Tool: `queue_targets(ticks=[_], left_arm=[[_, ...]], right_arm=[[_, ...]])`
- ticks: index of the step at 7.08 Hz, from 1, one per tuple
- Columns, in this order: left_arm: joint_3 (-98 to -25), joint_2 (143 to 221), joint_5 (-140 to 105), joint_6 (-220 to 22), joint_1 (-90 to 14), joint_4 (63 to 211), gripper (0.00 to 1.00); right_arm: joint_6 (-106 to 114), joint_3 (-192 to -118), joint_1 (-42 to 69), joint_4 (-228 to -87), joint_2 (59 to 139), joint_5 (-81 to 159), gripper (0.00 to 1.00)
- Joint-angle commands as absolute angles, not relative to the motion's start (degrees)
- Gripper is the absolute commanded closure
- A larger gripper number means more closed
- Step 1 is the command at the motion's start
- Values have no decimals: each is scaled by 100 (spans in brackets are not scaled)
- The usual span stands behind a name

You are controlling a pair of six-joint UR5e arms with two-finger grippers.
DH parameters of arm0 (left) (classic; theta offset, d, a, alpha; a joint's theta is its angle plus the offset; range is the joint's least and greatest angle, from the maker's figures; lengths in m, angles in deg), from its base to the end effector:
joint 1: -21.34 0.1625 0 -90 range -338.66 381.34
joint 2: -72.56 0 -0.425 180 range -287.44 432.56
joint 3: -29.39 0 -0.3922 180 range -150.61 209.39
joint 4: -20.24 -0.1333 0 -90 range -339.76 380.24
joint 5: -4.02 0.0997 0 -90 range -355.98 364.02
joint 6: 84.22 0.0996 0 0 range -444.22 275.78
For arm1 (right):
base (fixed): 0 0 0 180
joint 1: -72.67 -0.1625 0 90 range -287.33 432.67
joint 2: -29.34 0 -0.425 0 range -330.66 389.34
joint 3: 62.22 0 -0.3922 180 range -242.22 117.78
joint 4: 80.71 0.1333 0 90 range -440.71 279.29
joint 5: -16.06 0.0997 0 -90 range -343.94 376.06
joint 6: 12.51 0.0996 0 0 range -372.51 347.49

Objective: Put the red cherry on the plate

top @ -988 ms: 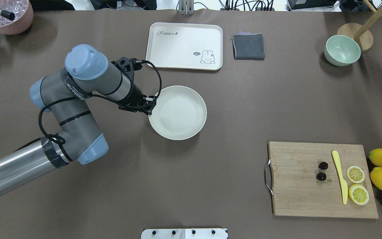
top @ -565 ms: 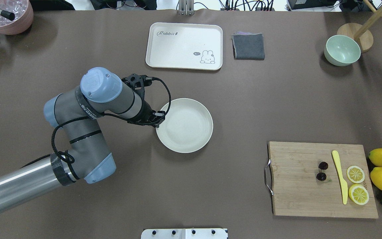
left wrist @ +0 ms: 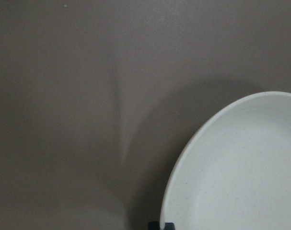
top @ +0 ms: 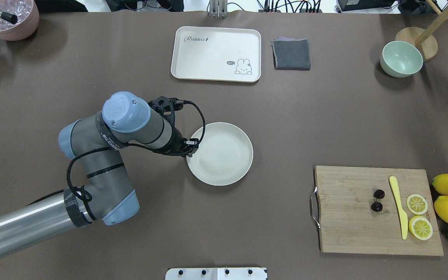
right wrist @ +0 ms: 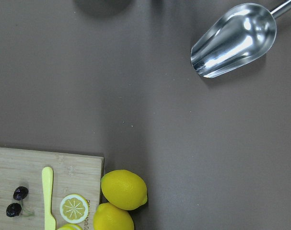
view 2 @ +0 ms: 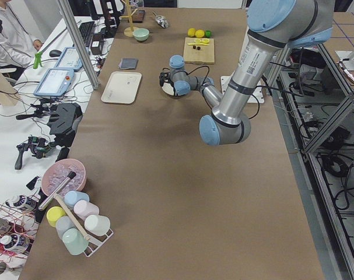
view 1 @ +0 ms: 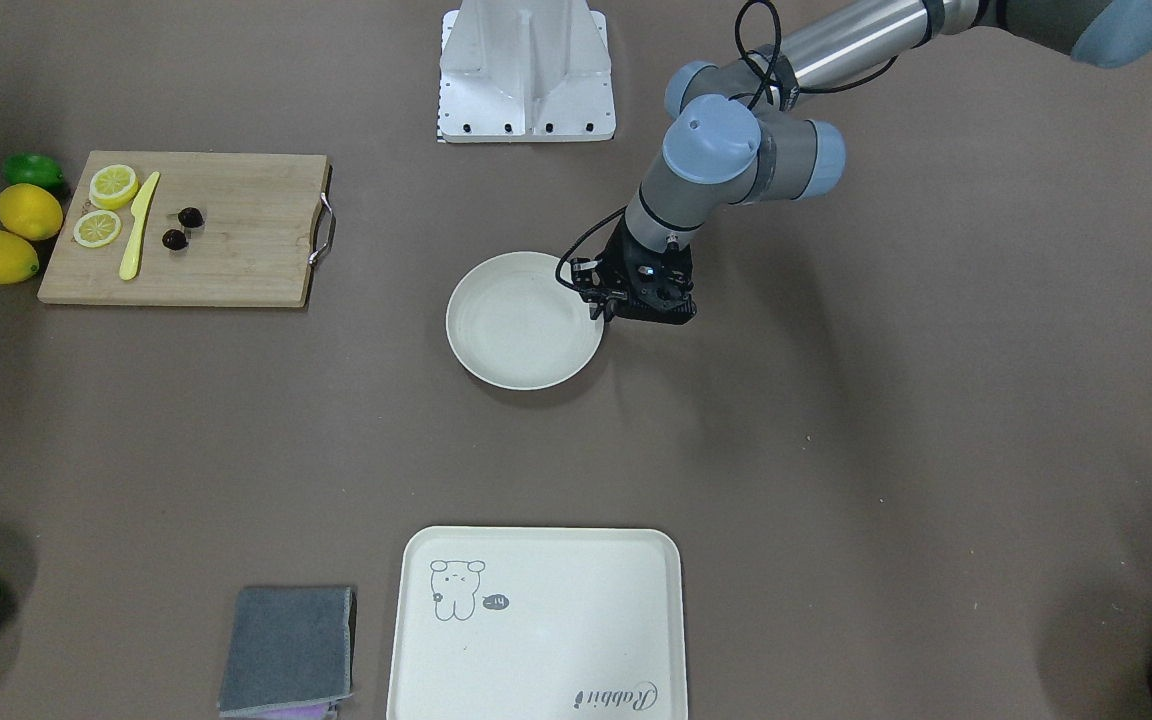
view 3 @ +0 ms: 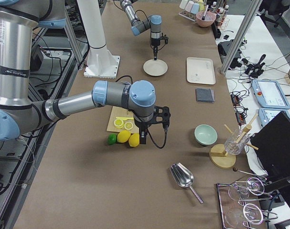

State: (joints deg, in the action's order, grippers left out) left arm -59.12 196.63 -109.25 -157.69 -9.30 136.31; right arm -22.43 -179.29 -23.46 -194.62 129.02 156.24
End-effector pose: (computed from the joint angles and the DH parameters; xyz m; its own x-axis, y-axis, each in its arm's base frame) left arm 0.5532 -0.4369 0.2658 0.4797 0.0196 -0.8772 0.0432 0.9980 0.0459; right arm 0.0986 -0.3863 0.5389 0.6363 -0.0174 0.7712 0.0036 0.9998 0.0196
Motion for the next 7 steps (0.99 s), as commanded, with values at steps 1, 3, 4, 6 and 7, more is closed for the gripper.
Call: queue_targets(ticks=[1,3,4,6,7], left_arm=[[-6199,19614,-11031,-15726,-1038,13548,3],[-7093,19429,-12091,-15386,-2070,12533,3],[-7576,19002,-12313,-14609,-2485,12214,3],[-7775,18332,-13302,-13444,-3634,12184,3],[-7722,18173,-13735,-13180,-4310,12184,3]], right_arm=[[-2244,-17938,-2375,-19453,12910,15624,0],[-2235,-17973,-2393,-19470,12813,15615,0],[-2235,-18078,-2393,-19470,12796,15615,0],[-2217,-18079,-2235,-19453,12620,15668,0],[-2165,-18079,-2226,-19444,12507,15816,0]])
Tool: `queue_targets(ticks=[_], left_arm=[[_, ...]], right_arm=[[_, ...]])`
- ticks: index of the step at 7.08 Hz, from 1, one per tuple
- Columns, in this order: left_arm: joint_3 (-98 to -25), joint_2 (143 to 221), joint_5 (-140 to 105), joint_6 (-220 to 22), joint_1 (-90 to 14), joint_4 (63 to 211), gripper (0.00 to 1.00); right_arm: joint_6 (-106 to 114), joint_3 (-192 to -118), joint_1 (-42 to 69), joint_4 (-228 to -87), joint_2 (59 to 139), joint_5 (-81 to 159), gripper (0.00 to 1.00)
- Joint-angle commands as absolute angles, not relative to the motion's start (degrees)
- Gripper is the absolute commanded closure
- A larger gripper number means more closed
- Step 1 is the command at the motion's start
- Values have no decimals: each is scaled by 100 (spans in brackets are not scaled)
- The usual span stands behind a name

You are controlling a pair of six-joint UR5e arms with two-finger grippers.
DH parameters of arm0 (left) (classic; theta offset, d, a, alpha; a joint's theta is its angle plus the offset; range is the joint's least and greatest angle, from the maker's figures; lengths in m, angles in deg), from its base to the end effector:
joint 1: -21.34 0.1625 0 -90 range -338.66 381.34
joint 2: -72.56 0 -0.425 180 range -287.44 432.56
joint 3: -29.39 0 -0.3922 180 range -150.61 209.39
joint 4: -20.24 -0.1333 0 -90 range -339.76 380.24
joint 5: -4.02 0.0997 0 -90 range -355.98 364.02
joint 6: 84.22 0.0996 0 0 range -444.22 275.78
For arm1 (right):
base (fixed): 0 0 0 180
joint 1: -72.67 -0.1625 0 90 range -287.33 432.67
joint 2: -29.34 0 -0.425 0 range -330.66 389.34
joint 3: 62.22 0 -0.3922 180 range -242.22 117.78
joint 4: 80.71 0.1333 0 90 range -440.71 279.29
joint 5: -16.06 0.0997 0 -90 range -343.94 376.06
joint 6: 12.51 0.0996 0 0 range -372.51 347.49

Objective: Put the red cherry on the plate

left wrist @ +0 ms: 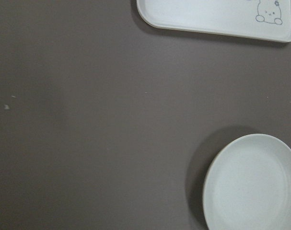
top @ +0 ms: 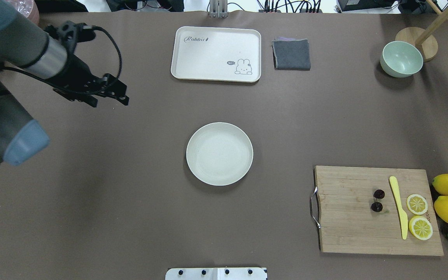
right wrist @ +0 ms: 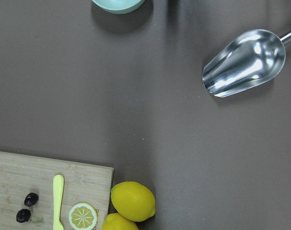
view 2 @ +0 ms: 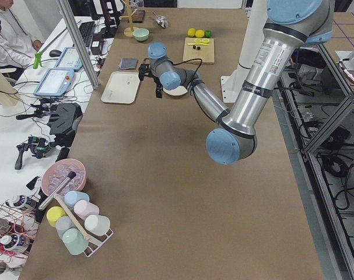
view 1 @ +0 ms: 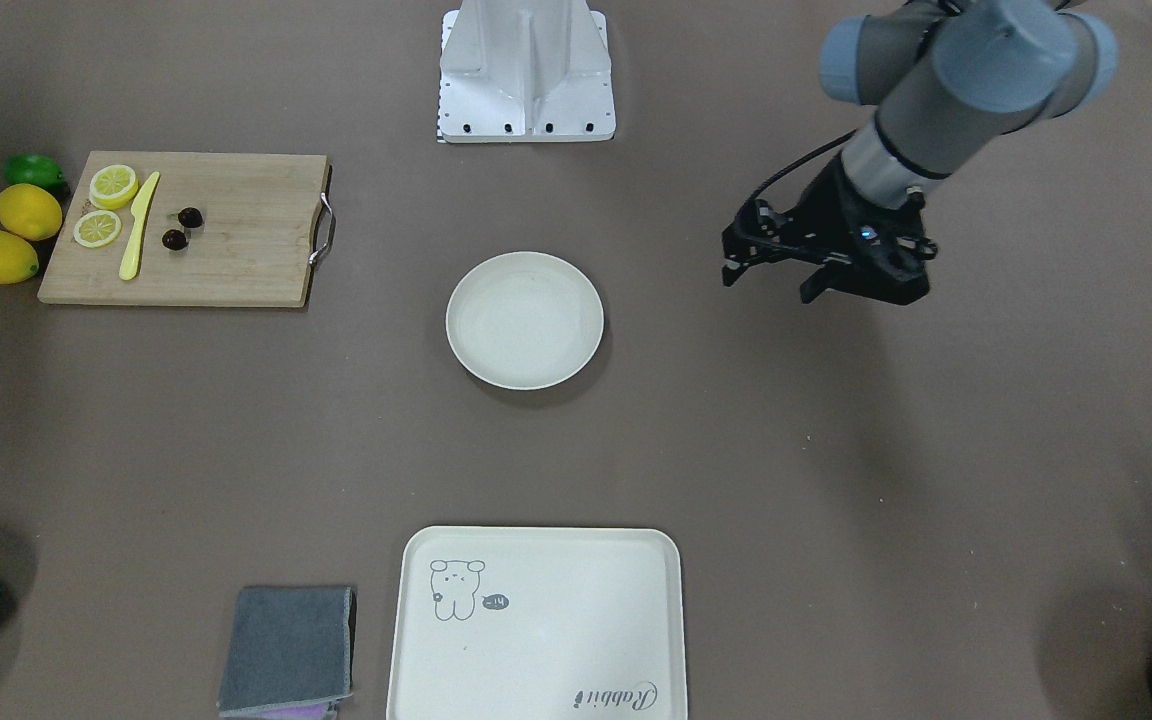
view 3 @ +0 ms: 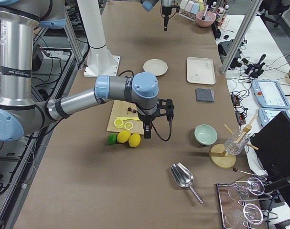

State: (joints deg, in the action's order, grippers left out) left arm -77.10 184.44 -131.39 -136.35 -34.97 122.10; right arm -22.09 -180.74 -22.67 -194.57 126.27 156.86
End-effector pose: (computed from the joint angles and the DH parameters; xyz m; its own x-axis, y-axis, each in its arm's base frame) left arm 0.2717 -0.5200 0.2815 0.4523 0.0985 -0.8864 0.0036 0.9937 0.1122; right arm 0.0941 -0.4035 0.5069 0.6332 -0.0774 0.7701 0.0126 0.9959 0.0898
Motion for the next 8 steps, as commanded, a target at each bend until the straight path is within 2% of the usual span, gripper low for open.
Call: queue_targets(ticks=[1,3,4,7,8], left_arm=[[-7713,17676,-14157,-12359,-4918,12184,3],[-7766,16516,-14432,-11090,-5755,12193,3],[-7775,16284,-14721,-11042,-6046,12211,3],[-7644,16124,-14716,-10727,-6119,12176,3],[-7312,16124,-14689,-10525,-6154,12132,3]], right_arm=[[-2069,-18070,-2173,-19453,12384,15809,0],[-1728,-18200,-2041,-19453,12303,15800,0],[-1656,-18132,-2015,-19427,12330,15748,0],[-1646,-18263,-1647,-19409,12146,15652,0],[-1646,-18246,-1646,-19409,12145,15537,0]])
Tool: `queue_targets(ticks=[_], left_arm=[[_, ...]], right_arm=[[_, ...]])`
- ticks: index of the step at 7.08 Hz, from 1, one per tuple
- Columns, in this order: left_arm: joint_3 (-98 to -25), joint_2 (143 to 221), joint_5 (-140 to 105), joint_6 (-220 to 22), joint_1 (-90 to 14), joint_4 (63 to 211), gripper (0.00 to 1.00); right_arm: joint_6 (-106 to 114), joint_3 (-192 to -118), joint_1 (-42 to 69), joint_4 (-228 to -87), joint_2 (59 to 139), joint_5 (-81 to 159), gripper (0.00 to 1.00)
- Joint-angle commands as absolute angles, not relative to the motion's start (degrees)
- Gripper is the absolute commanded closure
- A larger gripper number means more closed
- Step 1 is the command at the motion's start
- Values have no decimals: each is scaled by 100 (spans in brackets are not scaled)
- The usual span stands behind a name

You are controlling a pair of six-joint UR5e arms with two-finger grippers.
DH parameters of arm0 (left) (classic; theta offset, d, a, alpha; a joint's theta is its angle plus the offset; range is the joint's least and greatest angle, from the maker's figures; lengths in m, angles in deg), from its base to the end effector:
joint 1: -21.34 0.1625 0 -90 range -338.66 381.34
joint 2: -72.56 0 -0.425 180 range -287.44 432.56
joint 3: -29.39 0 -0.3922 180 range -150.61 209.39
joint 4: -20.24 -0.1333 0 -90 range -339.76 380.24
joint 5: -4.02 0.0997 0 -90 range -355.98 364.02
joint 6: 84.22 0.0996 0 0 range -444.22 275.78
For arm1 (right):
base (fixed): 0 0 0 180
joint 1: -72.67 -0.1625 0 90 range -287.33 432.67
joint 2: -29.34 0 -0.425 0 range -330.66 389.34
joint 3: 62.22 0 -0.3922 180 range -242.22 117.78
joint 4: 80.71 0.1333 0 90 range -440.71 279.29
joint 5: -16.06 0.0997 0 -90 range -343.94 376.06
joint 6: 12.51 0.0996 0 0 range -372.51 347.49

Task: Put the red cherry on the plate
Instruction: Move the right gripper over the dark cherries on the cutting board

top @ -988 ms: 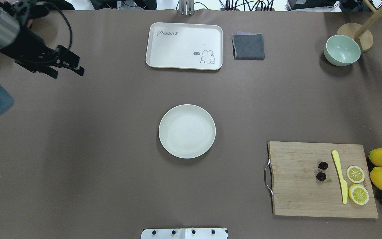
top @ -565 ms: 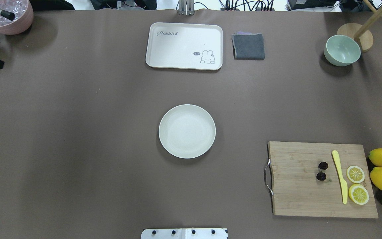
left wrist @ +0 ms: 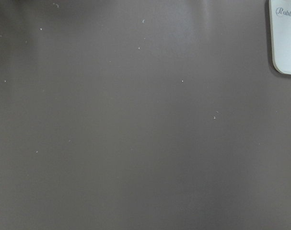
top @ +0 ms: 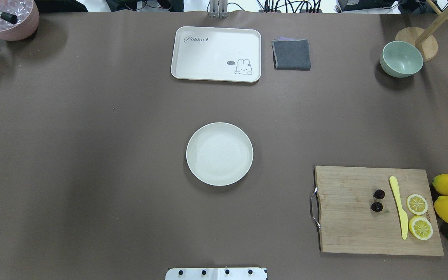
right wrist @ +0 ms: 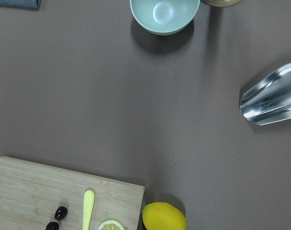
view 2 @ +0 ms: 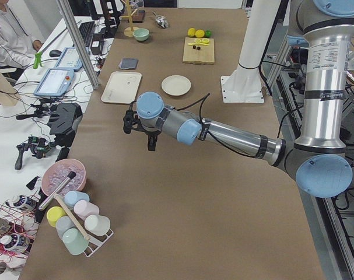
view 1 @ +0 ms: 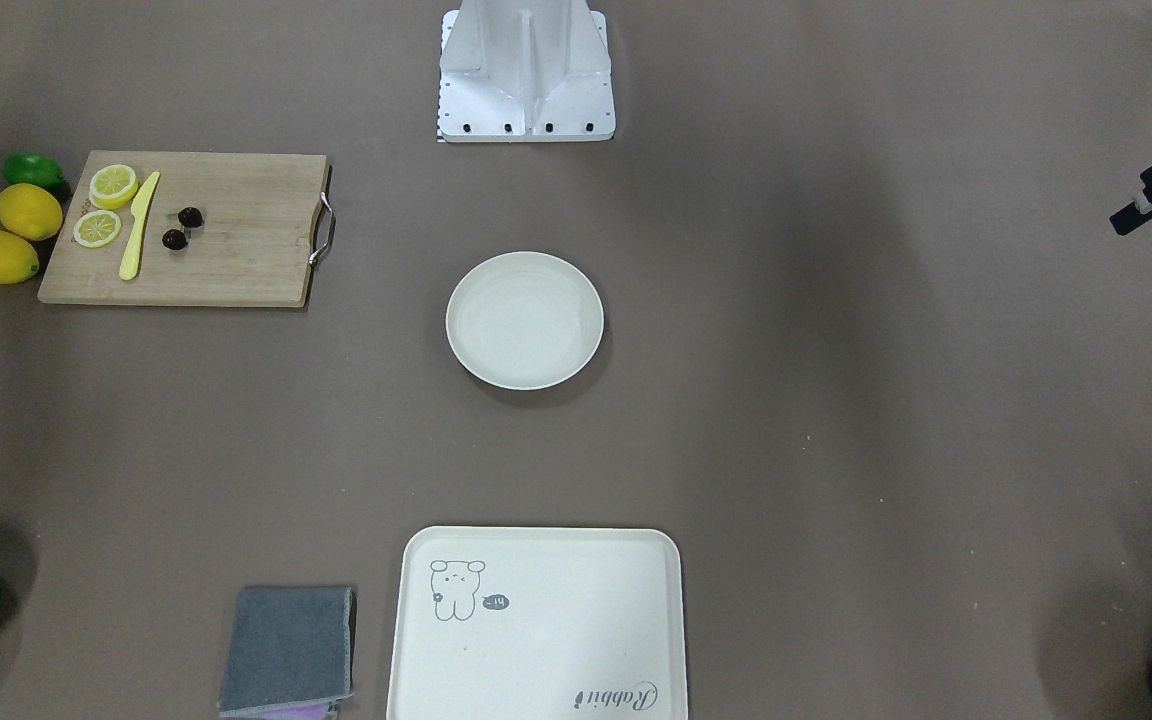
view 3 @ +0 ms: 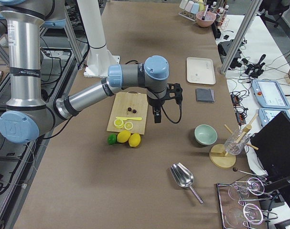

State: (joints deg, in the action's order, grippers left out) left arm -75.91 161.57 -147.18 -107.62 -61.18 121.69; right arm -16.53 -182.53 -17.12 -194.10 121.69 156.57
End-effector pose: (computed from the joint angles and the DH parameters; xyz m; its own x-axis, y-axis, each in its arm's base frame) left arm 0.0173 -0.4852 0.4904 0.4394 0.0495 -0.8969 0.0624 0.9944 0.0854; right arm 0.0548 -0.4336 0.4585 0.6339 -0.1335 0.7618 0.0482 0.9899 0.1334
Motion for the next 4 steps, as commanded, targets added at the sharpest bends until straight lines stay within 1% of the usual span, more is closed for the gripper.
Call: queue_targets(ticks=[1,2,3,4], left_arm=[[-7274,16150,-14724,-10401,-6180,12097,3],[-7169,16168,-14663,-10382,-6128,11835,3],[-7273,16176,-14575,-10373,-6084,11824,3],[-7265,16177,-14557,-10373,-6067,11824,3]], right_arm=[[-1655,-17898,-1619,-19313,12058,15441,0],[-1611,-17424,-1297,-18790,12127,15187,0],[-1028,-17324,-1137,-18324,12145,14906,0],[-483,-17680,-849,-18189,12180,14851,0]])
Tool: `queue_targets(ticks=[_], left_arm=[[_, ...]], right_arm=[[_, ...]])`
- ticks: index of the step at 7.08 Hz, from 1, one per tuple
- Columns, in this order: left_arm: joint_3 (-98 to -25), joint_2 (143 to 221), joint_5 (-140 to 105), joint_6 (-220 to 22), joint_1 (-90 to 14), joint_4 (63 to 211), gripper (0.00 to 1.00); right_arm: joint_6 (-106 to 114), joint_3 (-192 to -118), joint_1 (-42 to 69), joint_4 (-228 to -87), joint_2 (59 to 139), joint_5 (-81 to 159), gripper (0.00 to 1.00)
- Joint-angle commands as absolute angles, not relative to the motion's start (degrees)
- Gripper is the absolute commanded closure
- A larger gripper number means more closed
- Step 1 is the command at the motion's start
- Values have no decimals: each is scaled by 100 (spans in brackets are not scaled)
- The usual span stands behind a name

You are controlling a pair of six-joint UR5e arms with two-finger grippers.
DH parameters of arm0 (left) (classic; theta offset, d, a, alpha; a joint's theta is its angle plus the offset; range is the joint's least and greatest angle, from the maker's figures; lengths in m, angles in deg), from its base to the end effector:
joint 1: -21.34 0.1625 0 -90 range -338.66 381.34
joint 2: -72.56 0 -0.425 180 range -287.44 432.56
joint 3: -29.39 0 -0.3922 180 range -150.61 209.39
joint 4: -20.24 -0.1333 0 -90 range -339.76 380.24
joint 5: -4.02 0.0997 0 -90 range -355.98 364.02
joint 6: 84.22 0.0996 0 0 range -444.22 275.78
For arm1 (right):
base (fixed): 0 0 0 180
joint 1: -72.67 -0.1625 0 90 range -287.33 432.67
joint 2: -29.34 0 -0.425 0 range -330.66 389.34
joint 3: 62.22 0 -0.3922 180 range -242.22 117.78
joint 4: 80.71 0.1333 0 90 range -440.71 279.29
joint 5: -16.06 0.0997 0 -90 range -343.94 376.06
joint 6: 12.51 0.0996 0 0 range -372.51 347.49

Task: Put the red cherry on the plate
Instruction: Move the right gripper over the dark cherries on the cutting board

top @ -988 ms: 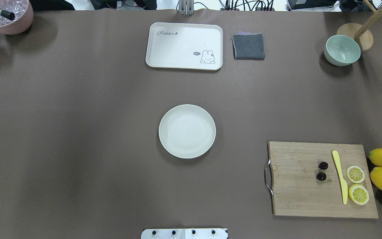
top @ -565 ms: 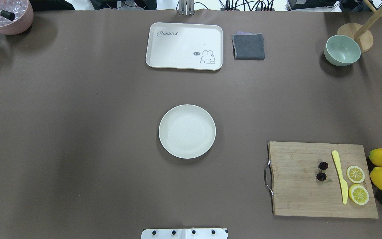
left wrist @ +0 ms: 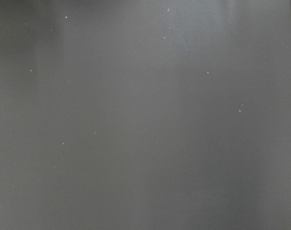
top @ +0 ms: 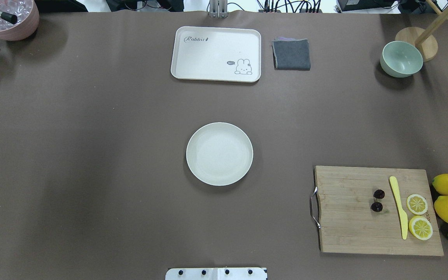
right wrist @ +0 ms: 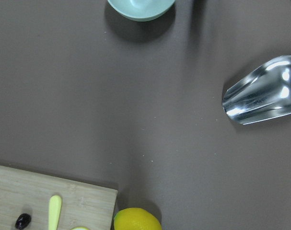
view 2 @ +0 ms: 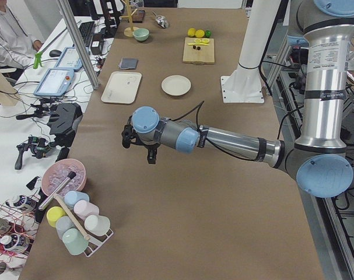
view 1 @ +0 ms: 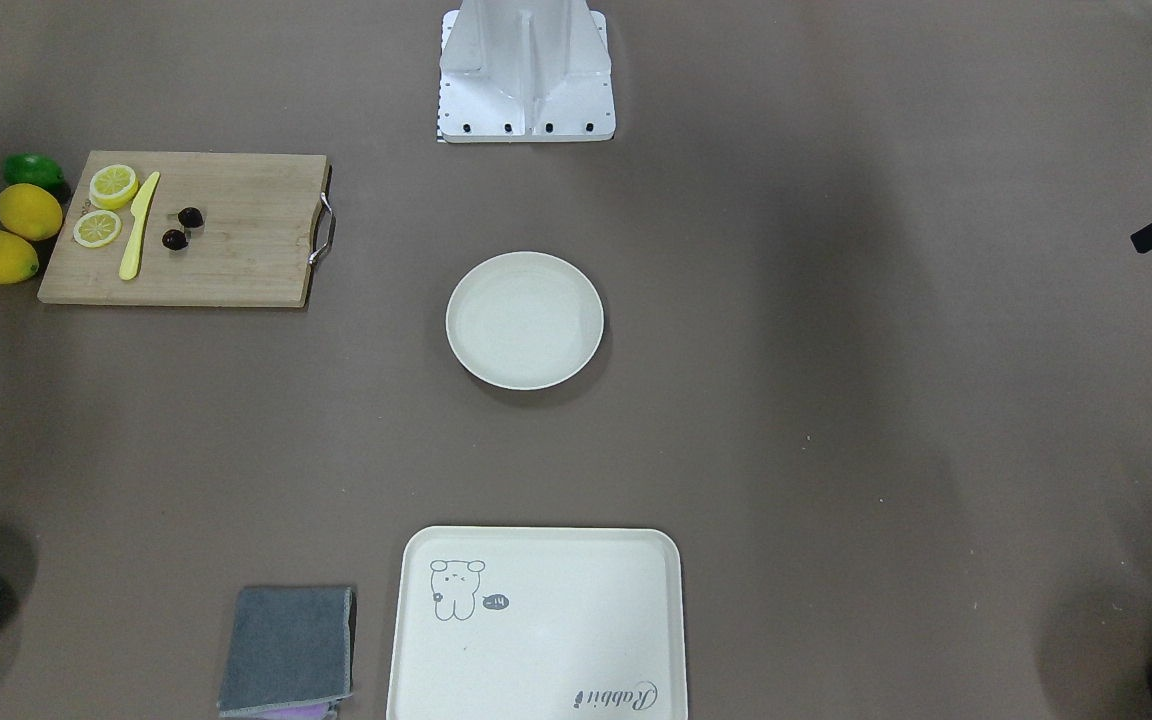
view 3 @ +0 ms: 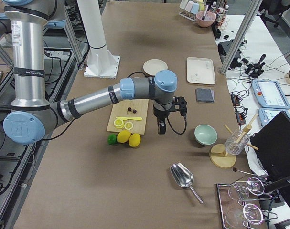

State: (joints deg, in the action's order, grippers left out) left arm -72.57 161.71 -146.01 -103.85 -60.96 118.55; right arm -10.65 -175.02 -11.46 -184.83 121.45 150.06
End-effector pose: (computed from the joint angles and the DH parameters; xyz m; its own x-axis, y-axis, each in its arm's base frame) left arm 0.0189 -0.4910 0.5257 0.4724 0.0179 -0.8812 0.0343 0.9987 0.0387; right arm 0.0169 -0.4627 0.5084 0.7104 -0.1205 0.6934 0.0786 0.9927 0.0920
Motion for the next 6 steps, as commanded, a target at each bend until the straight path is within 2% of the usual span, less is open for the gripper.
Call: queue_targets(ticks=[1,3,6], left_arm=[[-7265,16185,-14470,-10373,-6075,11824,3],[-7292,16185,-14434,-10373,-6075,11824,3],[-7668,15984,-14469,-10382,-6171,11815,3]], right_arm=[[123,-18092,-419,-18161,12172,14851,0],[1660,-18709,756,-18161,11901,14371,0],[3744,-19623,2497,-18135,12030,13510,0]])
